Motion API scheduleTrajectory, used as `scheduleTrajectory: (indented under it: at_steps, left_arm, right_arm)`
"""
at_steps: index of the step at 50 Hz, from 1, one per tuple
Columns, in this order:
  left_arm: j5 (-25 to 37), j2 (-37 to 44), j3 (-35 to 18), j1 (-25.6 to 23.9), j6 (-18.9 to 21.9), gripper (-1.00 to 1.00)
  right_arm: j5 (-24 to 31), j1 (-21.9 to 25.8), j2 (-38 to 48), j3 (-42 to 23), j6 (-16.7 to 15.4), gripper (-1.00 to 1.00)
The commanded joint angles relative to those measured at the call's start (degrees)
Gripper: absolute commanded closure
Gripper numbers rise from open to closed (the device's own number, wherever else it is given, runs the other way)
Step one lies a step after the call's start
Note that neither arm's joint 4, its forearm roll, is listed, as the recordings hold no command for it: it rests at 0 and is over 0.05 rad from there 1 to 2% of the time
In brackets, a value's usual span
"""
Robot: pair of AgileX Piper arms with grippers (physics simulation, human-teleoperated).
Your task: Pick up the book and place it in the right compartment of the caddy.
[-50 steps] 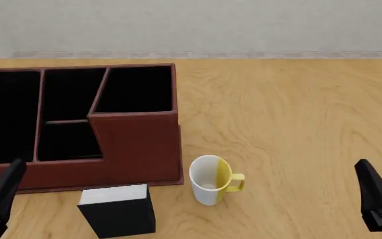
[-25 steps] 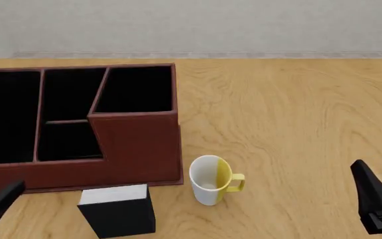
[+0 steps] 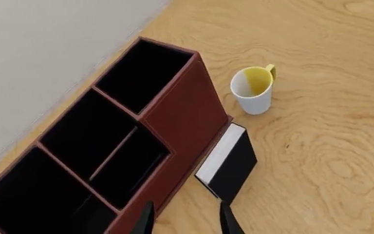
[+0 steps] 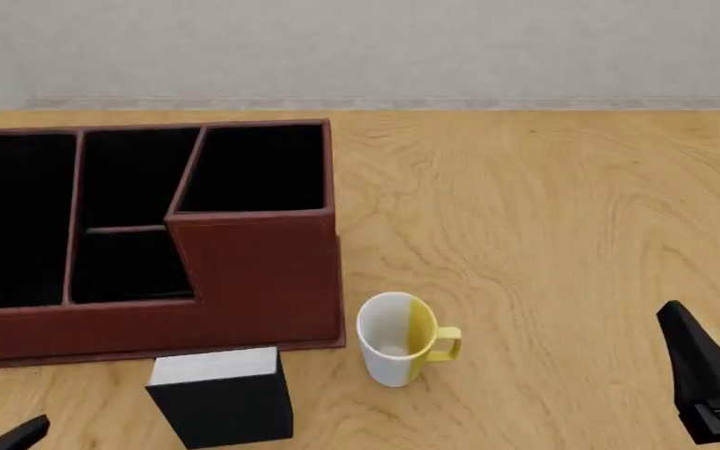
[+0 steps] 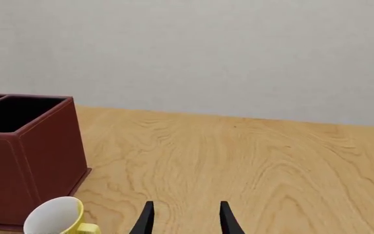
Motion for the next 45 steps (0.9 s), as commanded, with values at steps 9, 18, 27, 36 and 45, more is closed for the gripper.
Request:
scheduleTrajectory:
  at_steps: [9, 18, 27, 36, 45]
  left_arm:
    - [1.5, 0.8, 2.8, -0.5, 0.4, -1.0]
    - [-7.8, 7.1, 7.2, -0.2, -1.6, -1.0]
    - [-11.9, 9.6, 9.4, 0.0, -3.0, -1.0]
    - [-18.6, 13.9, 12.4, -1.7, -5.5, -1.0]
    - [-22.9, 16.7, 14.0, -1.4, -6.0, -1.0]
  right_arm:
    - [0.1, 0.7, 0.0, 0.0, -0.1, -1.0]
    - [0.3, 0.6, 0.0, 0.2, -0.3, -1.0]
    - [0.4, 0.6, 0.0, 0.3, -0.6, -1.0]
    - [0.8, 0.0, 0.1, 0.1, -1.0, -1.0]
    - [0.5, -0.2, 0.4, 0.3, -1.2, -1.0]
